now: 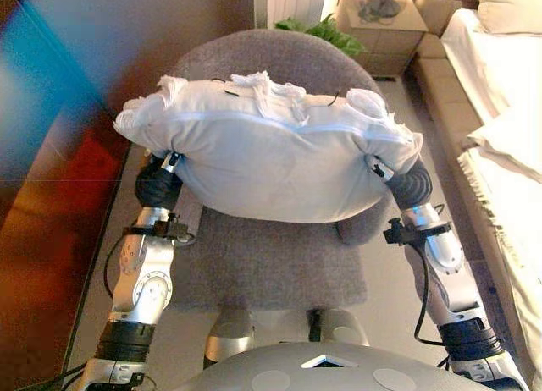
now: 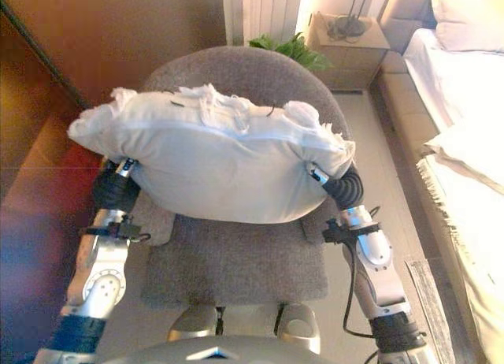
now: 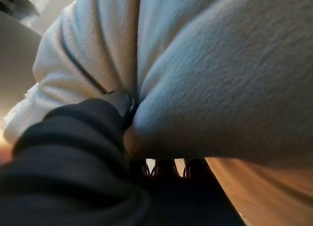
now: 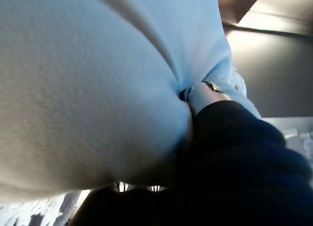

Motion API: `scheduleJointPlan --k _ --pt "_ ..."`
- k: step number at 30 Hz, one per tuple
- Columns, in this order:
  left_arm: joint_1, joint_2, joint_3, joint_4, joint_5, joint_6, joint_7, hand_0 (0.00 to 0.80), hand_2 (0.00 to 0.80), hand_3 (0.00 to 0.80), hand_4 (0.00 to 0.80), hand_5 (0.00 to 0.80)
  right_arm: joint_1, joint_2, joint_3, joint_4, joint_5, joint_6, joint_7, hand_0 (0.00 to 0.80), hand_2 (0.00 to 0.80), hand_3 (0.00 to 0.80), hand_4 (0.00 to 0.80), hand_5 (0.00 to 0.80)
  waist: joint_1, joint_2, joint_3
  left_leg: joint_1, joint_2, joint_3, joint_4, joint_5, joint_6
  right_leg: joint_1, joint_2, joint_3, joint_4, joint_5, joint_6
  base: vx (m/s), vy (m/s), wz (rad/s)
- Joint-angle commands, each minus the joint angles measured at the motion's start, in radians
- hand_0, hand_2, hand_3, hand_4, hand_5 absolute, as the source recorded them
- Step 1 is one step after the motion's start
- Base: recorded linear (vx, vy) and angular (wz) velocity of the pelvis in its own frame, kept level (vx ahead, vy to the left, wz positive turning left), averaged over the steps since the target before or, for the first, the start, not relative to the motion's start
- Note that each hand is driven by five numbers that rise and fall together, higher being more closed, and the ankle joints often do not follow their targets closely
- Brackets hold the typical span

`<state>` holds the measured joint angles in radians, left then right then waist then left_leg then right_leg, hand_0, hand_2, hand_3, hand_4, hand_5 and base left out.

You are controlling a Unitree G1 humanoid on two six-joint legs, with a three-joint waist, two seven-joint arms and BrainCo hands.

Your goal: Pick up the cushion and take it to the sofa

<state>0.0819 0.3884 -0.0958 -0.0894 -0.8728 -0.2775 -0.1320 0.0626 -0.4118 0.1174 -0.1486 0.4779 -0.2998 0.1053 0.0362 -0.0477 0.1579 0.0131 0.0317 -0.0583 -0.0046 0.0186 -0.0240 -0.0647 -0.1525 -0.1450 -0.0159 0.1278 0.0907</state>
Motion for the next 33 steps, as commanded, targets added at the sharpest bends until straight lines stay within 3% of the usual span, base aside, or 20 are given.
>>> scheduleJointPlan --k 1,7,10,11,13,16,18,20,22,26,29,33 --pt "-0.05 0.021 -0.028 -0.129 0.07 -0.065 -0.084 0.8 0.8 0.8 0.8 0.8 -0.066 -0.002 -0.001 -0.084 0.04 -0.068 0.03 0.8 0.8 0.8 0.8 0.8 -0.02 -0.014 -0.056 0.056 -0.053 0.053 0.048 -0.12 0.041 -0.079 -0.048 0.026 0.018 0.09 0.077 0.368 -0.121 0.11" --pt "-0.029 0.013 -0.016 -0.128 0.059 -0.054 -0.065 0.8 0.8 0.8 0.8 0.8 -0.066 -0.03 -0.005 -0.094 0.066 -0.021 0.059 0.8 0.8 0.8 0.8 0.8 -0.027 -0.007 -0.103 0.099 -0.004 0.068 0.081 -0.131 0.01 -0.011 -0.017 0.004 -0.001 0.009 0.051 0.311 -0.142 0.06" --pt "-0.026 0.011 -0.016 -0.134 0.048 -0.068 -0.059 0.8 0.8 0.8 0.8 0.8 -0.067 -0.049 -0.004 -0.08 0.065 -0.02 0.067 0.8 0.8 0.8 0.8 0.8 -0.028 0.0 -0.102 0.055 0.028 0.069 0.235 -0.053 -0.034 0.006 0.004 -0.012 0.006 -0.02 0.01 0.193 -0.144 0.04" --pt "-0.026 0.008 -0.019 -0.131 0.046 -0.079 -0.056 0.8 0.8 0.8 0.8 0.8 -0.068 -0.056 0.0 -0.067 0.062 -0.021 0.066 0.8 0.8 0.8 0.8 0.8 -0.024 -0.005 -0.093 0.012 0.033 0.064 0.329 -0.016 -0.043 0.02 0.006 -0.017 0.008 -0.029 -0.007 0.151 -0.147 0.17" --pt "-0.028 -0.001 -0.024 -0.124 0.043 -0.086 -0.056 0.8 0.8 0.8 0.8 0.8 -0.063 -0.056 0.004 -0.057 0.048 -0.018 0.058 0.8 0.8 0.8 0.8 0.8 -0.016 -0.012 -0.076 -0.06 0.038 0.081 0.39 0.011 -0.047 0.052 0.009 -0.03 0.004 -0.042 -0.023 0.144 -0.104 0.39" --pt "-0.042 -0.025 -0.048 -0.101 0.059 -0.083 -0.041 0.8 0.8 0.8 0.8 0.8 -0.074 -0.046 0.027 -0.037 0.017 -0.021 0.03 0.8 0.8 0.8 0.8 0.8 -0.004 -0.001 -0.066 -0.052 0.036 0.117 0.211 -0.001 -0.047 0.079 0.015 -0.055 -0.025 -0.047 -0.006 0.152 0.006 0.42" --pt "-0.075 -0.035 -0.07 -0.071 0.079 -0.071 -0.02 0.8 0.8 0.8 0.8 0.8 -0.097 -0.045 0.04 -0.022 0.005 -0.012 0.004 0.8 0.8 0.8 0.8 0.8 0.011 0.012 -0.064 -0.062 0.031 0.091 0.114 0.038 -0.067 0.097 0.027 -0.057 -0.048 -0.056 -0.002 0.151 0.035 0.06" --pt "-0.11 -0.049 -0.092 -0.041 0.101 -0.06 0.007 0.8 0.8 0.8 0.8 0.8 -0.133 -0.048 0.058 0.002 0.008 0.004 -0.028 0.8 0.8 0.8 0.8 0.8 0.024 0.013 -0.064 -0.076 0.028 0.076 0.091 0.043 -0.074 0.113 0.026 -0.06 -0.062 -0.068 -0.002 0.149 0.042 -0.01" --pt "-0.139 -0.061 -0.105 -0.006 0.126 -0.02 0.045 0.8 0.8 0.8 0.8 0.8 -0.168 -0.035 0.071 0.053 0.017 0.028 -0.04 0.8 0.8 0.8 0.8 0.8 0.025 0.01 -0.077 -0.048 0.032 0.102 0.043 0.007 -0.069 0.125 0.015 -0.079 -0.066 -0.076 0.002 0.202 0.106 0.08" --pt "-0.178 -0.069 -0.14 0.101 0.147 0.013 0.089 0.8 0.8 0.8 0.8 0.8 -0.174 -0.019 0.095 0.133 0.013 0.072 -0.045 0.8 0.8 0.8 0.8 0.8 0.007 0.019 -0.103 0.003 0.045 0.139 -0.01 0.0 -0.063 0.139 0.014 -0.084 -0.065 -0.081 0.003 0.243 0.096 0.13" --pt "-0.247 -0.081 -0.174 0.212 0.17 0.011 0.111 0.8 0.8 0.8 0.8 0.8 -0.224 -0.004 0.114 0.228 0.009 0.062 -0.07 0.8 0.8 0.8 0.8 0.8 0.003 0.017 -0.101 -0.002 0.05 0.153 -0.01 -0.008 -0.062 0.117 0.009 -0.083 -0.06 -0.076 0.009 0.113 0.017 -0.02" --pt "-0.548 -0.127 -0.252 0.486 0.211 -0.023 0.193 0.8 0.8 0.8 0.8 0.8 -0.563 0.057 0.176 0.492 0.065 0.065 -0.187 0.8 0.8 0.8 0.8 0.8 0.0 0.007 -0.037 -0.099 0.046 0.143 0.007 -0.009 -0.059 -0.01 -0.003 -0.069 -0.026 -0.064 0.029 -0.212 -0.039 -0.02"
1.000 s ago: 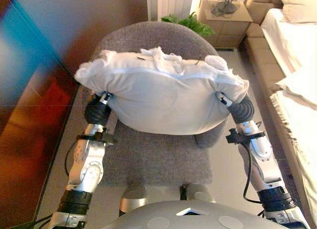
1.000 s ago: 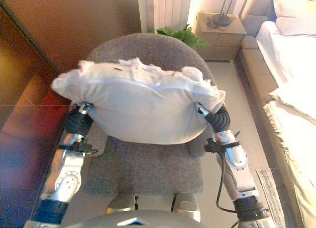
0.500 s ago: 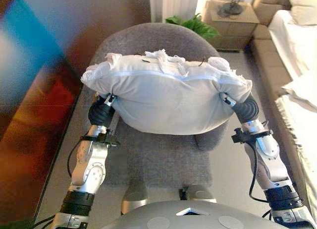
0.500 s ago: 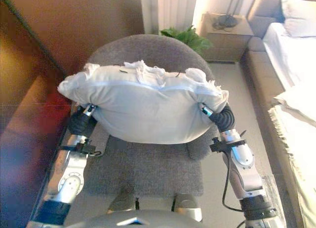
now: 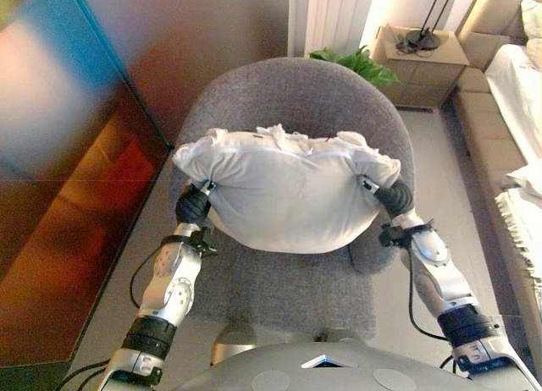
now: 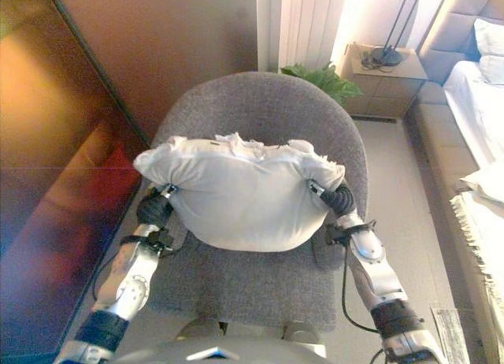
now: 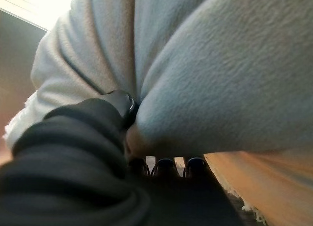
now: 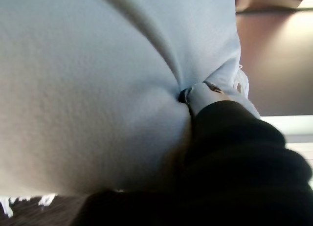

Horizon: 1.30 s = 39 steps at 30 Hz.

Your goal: Pick up the cushion and take it to the sofa

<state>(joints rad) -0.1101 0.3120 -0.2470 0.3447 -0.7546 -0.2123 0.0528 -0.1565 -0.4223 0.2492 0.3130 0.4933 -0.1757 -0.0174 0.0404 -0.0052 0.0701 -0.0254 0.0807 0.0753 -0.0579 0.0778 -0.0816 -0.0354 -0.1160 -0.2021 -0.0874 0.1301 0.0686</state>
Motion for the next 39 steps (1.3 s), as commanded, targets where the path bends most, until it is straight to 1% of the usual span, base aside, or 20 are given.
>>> scheduleJointPlan --k 1,3,6,9,11,14,15,18,21,24,29,30,31,32,33,34,35,36,39 --pt "-0.428 -0.054 -0.112 0.112 0.101 -0.091 0.021 0.8 0.8 0.8 0.8 0.8 -0.419 0.078 0.057 0.084 0.068 -0.054 -0.084 0.8 0.8 0.8 0.8 0.8 -0.008 -0.039 0.07 -0.084 -0.006 0.005 0.062 -0.069 0.001 -0.07 -0.042 -0.005 0.055 -0.064 0.056 -0.324 -0.061 -0.05" --pt "-0.569 -0.053 -0.123 0.252 0.081 -0.093 0.031 0.8 0.8 0.8 0.8 0.8 -0.537 0.088 0.085 0.181 0.113 -0.033 -0.116 0.8 0.8 0.8 0.8 0.8 -0.02 -0.041 0.111 -0.131 -0.014 0.001 0.07 -0.069 0.005 -0.132 -0.052 0.013 0.078 -0.055 0.07 -0.253 -0.035 0.01" --pt "-0.68 -0.051 -0.132 0.365 0.073 -0.087 0.045 0.8 0.8 0.8 0.8 0.8 -0.631 0.081 0.104 0.305 0.176 -0.017 -0.105 0.8 0.8 0.8 0.8 0.8 -0.031 -0.034 0.145 -0.189 -0.021 -0.002 0.094 -0.07 0.011 -0.203 -0.064 0.031 0.111 -0.045 0.081 -0.129 0.014 0.04" --pt "-0.737 -0.055 -0.152 0.412 0.079 -0.09 0.068 0.8 0.8 0.8 0.8 0.8 -0.706 0.081 0.111 0.415 0.183 -0.014 -0.086 0.8 0.8 0.8 0.8 0.8 -0.037 -0.023 0.168 -0.238 -0.027 -0.003 0.116 -0.071 0.014 -0.258 -0.073 0.049 0.132 -0.039 0.087 -0.084 0.045 -0.04" --pt "-0.778 -0.056 -0.16 0.44 0.082 -0.089 0.09 0.8 0.8 0.8 0.8 0.8 -0.766 0.069 0.118 0.482 0.183 -0.009 -0.067 0.8 0.8 0.8 0.8 0.8 -0.04 -0.017 0.189 -0.279 -0.028 0.0 0.138 -0.068 0.016 -0.301 -0.075 0.06 0.159 -0.039 0.084 -0.088 0.062 -0.04" --pt "-0.84 -0.064 -0.168 0.501 0.083 -0.075 0.115 0.8 0.8 0.8 0.8 0.8 -0.843 0.054 0.134 0.563 0.187 0.023 -0.045 0.8 0.8 0.8 0.8 0.8 -0.047 -0.01 0.218 -0.338 -0.03 0.003 0.186 -0.069 0.013 -0.355 -0.082 0.079 0.196 -0.044 0.078 -0.045 0.082 -0.1" --pt "-0.857 -0.064 -0.171 0.52 0.088 -0.065 0.126 0.8 0.8 0.8 0.8 0.8 -0.865 0.05 0.137 0.588 0.193 0.043 -0.038 0.8 0.8 0.8 0.8 0.8 -0.05 -0.008 0.225 -0.353 -0.033 0.003 0.196 -0.067 0.011 -0.371 -0.085 0.086 0.201 -0.042 0.078 -0.018 0.085 -0.05" --pt "-0.918 -0.055 -0.172 0.585 0.069 -0.052 0.143 0.8 0.8 0.8 0.8 0.8 -0.929 0.038 0.144 0.664 0.179 0.07 -0.037 0.8 0.8 0.8 0.8 0.8 -0.057 -0.004 0.241 -0.395 -0.039 0.004 0.211 -0.059 0.01 -0.416 -0.091 0.1 0.215 -0.035 0.082 -0.033 0.06 0.0" --pt "-0.971 -0.053 -0.176 0.651 0.069 -0.016 0.163 0.8 0.8 0.8 0.8 0.8 -0.98 0.033 0.162 0.711 0.166 0.112 -0.044 0.8 0.8 0.8 0.8 0.8 -0.064 -0.001 0.257 -0.422 -0.043 0.005 0.209 -0.046 0.011 -0.451 -0.089 0.11 0.222 -0.026 0.085 -0.023 0.027 -0.04" --pt "-1.016 -0.043 -0.186 0.71 0.064 0.002 0.169 0.8 0.8 0.8 0.8 0.8 -1.025 0.027 0.174 0.747 0.174 0.13 -0.046 0.8 0.8 0.8 0.8 0.8 -0.071 0.005 0.276 -0.441 -0.045 0.005 0.202 -0.034 0.011 -0.477 -0.083 0.118 0.225 -0.017 0.086 -0.005 0.007 -0.04" --pt "-1.056 -0.035 -0.199 0.751 0.044 0.027 0.169 0.8 0.8 0.8 0.8 0.8 -1.064 0.019 0.189 0.754 0.149 0.119 -0.062 0.8 0.8 0.8 0.8 0.8 -0.082 0.018 0.312 -0.44 -0.046 0.012 0.18 -0.02 0.011 -0.487 -0.077 0.126 0.218 -0.006 0.086 0.027 0.01 0.01" --pt "-1.066 -0.033 -0.202 0.76 0.033 0.038 0.172 0.681 0.681 0.681 0.681 0.681 -1.076 0.016 0.197 0.751 0.146 0.123 -0.071 0.8 0.8 0.8 0.8 0.8 -0.085 0.02 0.318 -0.442 -0.045 0.014 0.175 -0.016 0.011 -0.491 -0.077 0.126 0.217 -0.003 0.086 0.0 0.0 0.0" --pt "-1.074 -0.032 -0.201 0.764 0.025 0.049 0.18 0.38 0.38 0.38 0.38 0.38 -1.084 0.014 0.201 0.75 0.141 0.127 -0.084 0.8 0.8 0.8 0.8 0.8 -0.087 0.022 0.325 -0.443 -0.044 0.016 0.174 -0.014 0.011 -0.493 -0.078 0.126 0.216 -0.002 0.086 0.0 0.0 0.0" --pt "-1.086 -0.028 -0.201 0.776 0.018 0.044 0.192 0.0 0.0 0.0 0.0 0.0 -1.093 0.012 0.205 0.755 0.13 0.133 -0.103 0.8 0.8 0.8 0.8 0.8 -0.089 0.024 0.331 -0.445 -0.044 0.018 0.17 -0.011 0.01 -0.495 -0.078 0.127 0.214 -0.001 0.085 0.0 0.0 0.0" --pt "-1.097 -0.024 -0.202 0.786 0.002 0.041 0.203 0.0 0.0 0.0 0.0 0.0 -1.104 0.008 0.211 0.765 0.12 0.14 -0.114 0.8 0.8 0.8 0.8 0.8 -0.09 0.027 0.334 -0.445 -0.044 0.019 0.164 -0.008 0.009 -0.494 -0.077 0.129 0.209 0.0 0.085 0.033 0.017 -0.02" --pt "-1.106 -0.024 -0.199 0.793 -0.002 0.043 0.209 0.0 0.0 0.0 0.0 0.0 -1.113 0.007 0.213 0.773 0.116 0.146 -0.119 0.483 0.483 0.483 0.483 0.483 -0.09 0.029 0.338 -0.443 -0.044 0.02 0.16 -0.007 0.009 -0.492 -0.077 0.129 0.207 -0.001 0.085 0.034 0.01 -0.04" --pt "-1.115 -0.022 -0.197 0.795 -0.001 0.047 0.216 0.0 0.0 0.0 0.0 0.0 -1.124 0.004 0.216 0.778 0.113 0.154 -0.129 0.05 0.05 0.05 0.05 0.05 -0.091 0.03 0.343 -0.442 -0.044 0.022 0.158 -0.006 0.009 -0.491 -0.078 0.127 0.205 -0.001 0.085 0.035 0.002 -0.05" --pt "-1.124 -0.022 -0.196 0.802 -0.001 0.05 0.222 0.0 0.0 0.0 0.0 0.0 -1.131 0.003 0.221 0.791 0.108 0.151 -0.142 0.0 0.0 0.0 0.0 0.0 -0.09 0.032 0.347 -0.44 -0.043 0.023 0.154 -0.005 0.008 -0.489 -0.079 0.125 0.203 -0.001 0.085 0.032 -0.004 -0.04" --pt "-1.143 -0.022 -0.203 0.809 -0.012 0.039 0.233 0.0 0.0 0.0 0.0 0.0 -1.152 -0.002 0.229 0.8 0.096 0.139 -0.17 0.0 0.0 0.0 0.0 0.0 -0.092 0.036 0.361 -0.443 -0.042 0.026 0.154 -0.003 0.007 -0.491 -0.081 0.122 0.202 0.001 0.084 0.0 0.0 0.0"
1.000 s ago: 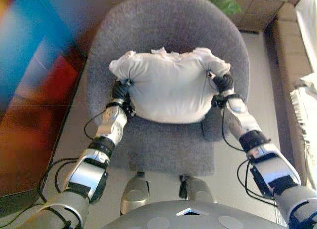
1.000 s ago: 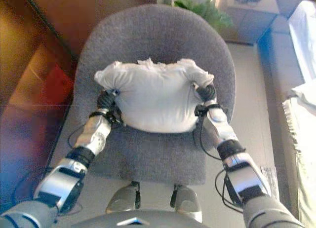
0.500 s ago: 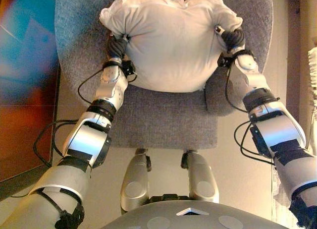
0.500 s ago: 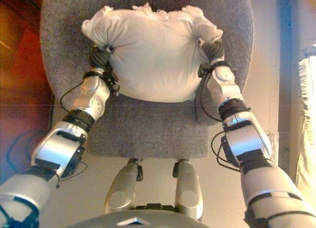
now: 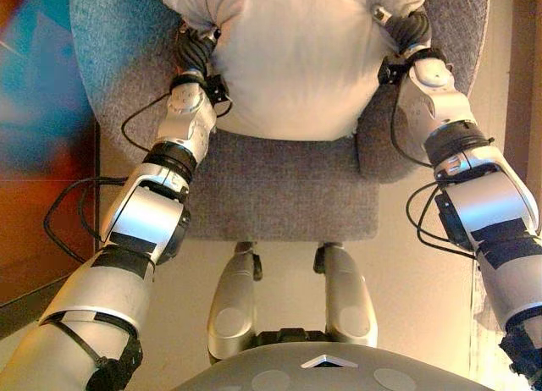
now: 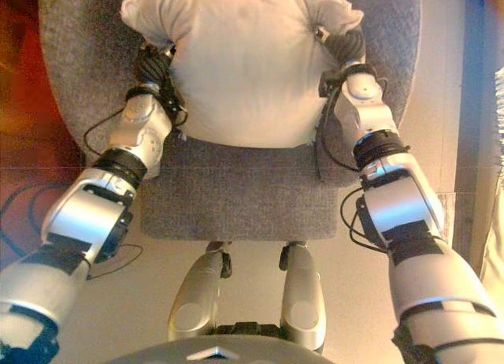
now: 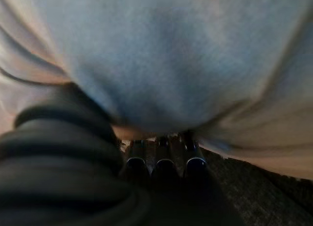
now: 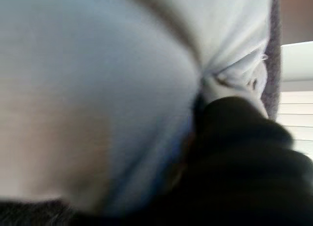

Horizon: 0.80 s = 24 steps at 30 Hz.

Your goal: Pick up the cushion and take it to the sofa

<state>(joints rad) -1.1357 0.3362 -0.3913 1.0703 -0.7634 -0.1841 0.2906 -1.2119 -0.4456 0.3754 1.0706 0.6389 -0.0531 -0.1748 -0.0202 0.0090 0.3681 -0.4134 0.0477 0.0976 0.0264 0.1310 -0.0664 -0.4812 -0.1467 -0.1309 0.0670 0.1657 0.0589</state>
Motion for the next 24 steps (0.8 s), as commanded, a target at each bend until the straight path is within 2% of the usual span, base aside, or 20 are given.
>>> scheduleJointPlan --k 1,10,17,20,24 --pt "-0.122 -0.046 -0.061 0.079 -0.001 0.006 0.003 0.0 0.0 0.0 0.0 0.0 -0.102 0.016 0.109 0.038 -0.054 0.006 -0.026 0.0 0.0 0.0 0.0 0.0 -0.032 0.024 0.067 -0.053 -0.008 0.005 0.065 -0.053 -0.009 -0.044 -0.05 0.049 0.044 -0.034 0.094 0.0 0.0 0.0" --pt "-0.13 -0.015 -0.079 -0.025 0.048 -0.086 0.064 0.0 0.0 0.0 0.0 0.0 -0.117 -0.03 0.111 -0.064 -0.08 -0.048 -0.113 0.0 0.0 0.0 0.0 0.0 -0.033 0.038 0.094 -0.066 -0.009 0.016 0.066 -0.05 -0.014 -0.055 -0.057 0.04 0.047 -0.037 0.093 -0.001 0.004 -0.01" --pt "-0.115 0.019 -0.072 -0.134 0.072 -0.202 0.103 0.0 0.0 0.0 0.0 0.0 -0.101 -0.055 0.106 -0.171 -0.102 -0.106 -0.157 0.0 0.0 0.0 0.0 0.0 -0.028 0.038 0.094 -0.06 -0.01 0.025 0.066 -0.059 -0.014 -0.048 -0.062 0.024 0.048 -0.047 0.092 0.0 0.0 0.0" --pt "-0.077 0.039 -0.05 -0.263 0.076 -0.275 0.154 0.0 0.0 0.0 0.0 0.0 -0.068 -0.084 0.094 -0.301 -0.158 -0.14 -0.227 0.0 0.0 0.0 0.0 0.0 -0.022 0.038 0.088 -0.049 -0.012 0.03 0.061 -0.065 -0.014 -0.039 -0.065 0.014 0.044 -0.052 0.093 0.0 0.0 0.0" --pt "-0.031 0.028 -0.001 -0.372 0.127 -0.31 0.19 0.0 0.0 0.0 0.0 0.0 -0.04 -0.096 0.043 -0.401 -0.226 -0.179 -0.287 0.0 0.0 0.0 0.0 0.0 -0.016 0.04 0.079 -0.048 -0.017 0.024 0.07 -0.08 -0.011 -0.036 -0.067 0.009 0.051 -0.064 0.093 0.0 0.0 0.0"
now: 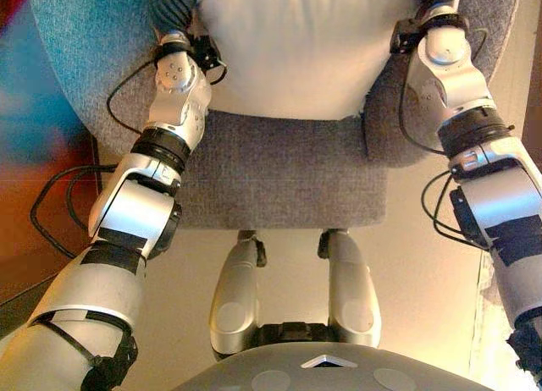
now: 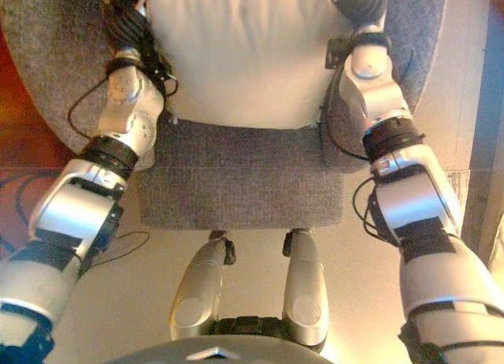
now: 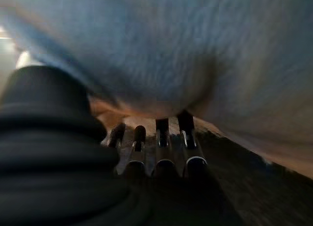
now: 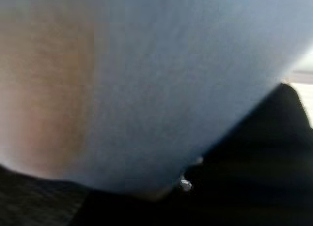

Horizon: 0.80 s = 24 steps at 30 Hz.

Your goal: Pick up the cushion and take it to the sofa

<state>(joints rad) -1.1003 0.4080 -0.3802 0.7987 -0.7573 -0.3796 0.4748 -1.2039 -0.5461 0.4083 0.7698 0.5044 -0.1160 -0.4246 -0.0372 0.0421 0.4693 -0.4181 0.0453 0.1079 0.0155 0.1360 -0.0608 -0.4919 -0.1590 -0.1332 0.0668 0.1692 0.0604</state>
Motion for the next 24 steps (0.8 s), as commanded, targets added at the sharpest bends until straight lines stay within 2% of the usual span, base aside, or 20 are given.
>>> scheduleJointPlan --k 1,4,10,16,21,24 --pt "-0.064 -0.048 0.004 -0.138 0.15 -0.131 0.016 0.0 0.0 0.0 0.0 0.0 -0.05 -0.002 -0.014 -0.143 -0.129 -0.127 -0.06 0.0 0.0 0.0 0.0 0.0 0.002 0.005 -0.025 -0.047 -0.015 0.012 0.084 -0.091 -0.015 -0.028 -0.055 0.009 0.052 -0.072 0.093 0.0 0.0 0.0" --pt "-0.076 -0.039 0.025 -0.197 0.203 -0.156 0.046 0.0 0.0 0.0 0.0 0.0 -0.07 -0.022 -0.036 -0.221 -0.196 -0.131 -0.097 0.0 0.0 0.0 0.0 0.0 0.003 0.004 -0.036 -0.057 -0.014 0.008 0.082 -0.094 -0.013 -0.04 -0.054 0.007 0.054 -0.075 0.095 -0.039 -0.01 0.05" --pt "-0.064 -0.008 0.054 -0.269 0.209 -0.19 0.048 0.0 0.0 0.0 0.0 0.0 -0.052 -0.059 -0.068 -0.346 -0.267 -0.159 -0.127 0.0 0.0 0.0 0.0 0.0 0.001 0.006 -0.061 -0.04 -0.016 0.01 0.067 -0.106 -0.007 -0.033 -0.051 0.005 0.05 -0.084 0.096 -0.004 0.002 0.01" --pt "0.081 0.034 0.135 -0.437 0.231 -0.206 0.041 0.0 0.0 0.0 0.0 0.0 0.107 -0.092 -0.176 -0.544 -0.391 -0.174 -0.156 0.0 0.0 0.0 0.0 0.0 0.005 0.001 -0.089 0.004 -0.023 0.011 0.058 -0.121 -0.003 0.011 -0.051 -0.005 0.035 -0.096 0.091 0.043 0.004 0.0" --pt "0.137 0.062 0.175 -0.513 0.252 -0.227 0.058 0.0 0.0 0.0 0.0 0.0 0.147 -0.122 -0.233 -0.6 -0.417 -0.21 -0.208 0.0 0.0 0.0 0.0 0.0 0.007 -0.005 -0.117 0.02 -0.022 0.011 0.075 -0.131 -0.003 0.029 -0.054 -0.007 0.044 -0.103 0.089 0.042 0.019 0.01" --pt "0.145 0.071 0.182 -0.536 0.25 -0.224 0.054 0.0 0.0 0.0 0.0 0.0 0.157 -0.128 -0.251 -0.618 -0.41 -0.214 -0.197 0.0 0.0 0.0 0.0 0.0 0.008 -0.006 -0.134 0.026 -0.02 0.012 0.071 -0.134 -0.005 0.034 -0.055 -0.011 0.043 -0.105 0.09 0.026 0.013 0.06"
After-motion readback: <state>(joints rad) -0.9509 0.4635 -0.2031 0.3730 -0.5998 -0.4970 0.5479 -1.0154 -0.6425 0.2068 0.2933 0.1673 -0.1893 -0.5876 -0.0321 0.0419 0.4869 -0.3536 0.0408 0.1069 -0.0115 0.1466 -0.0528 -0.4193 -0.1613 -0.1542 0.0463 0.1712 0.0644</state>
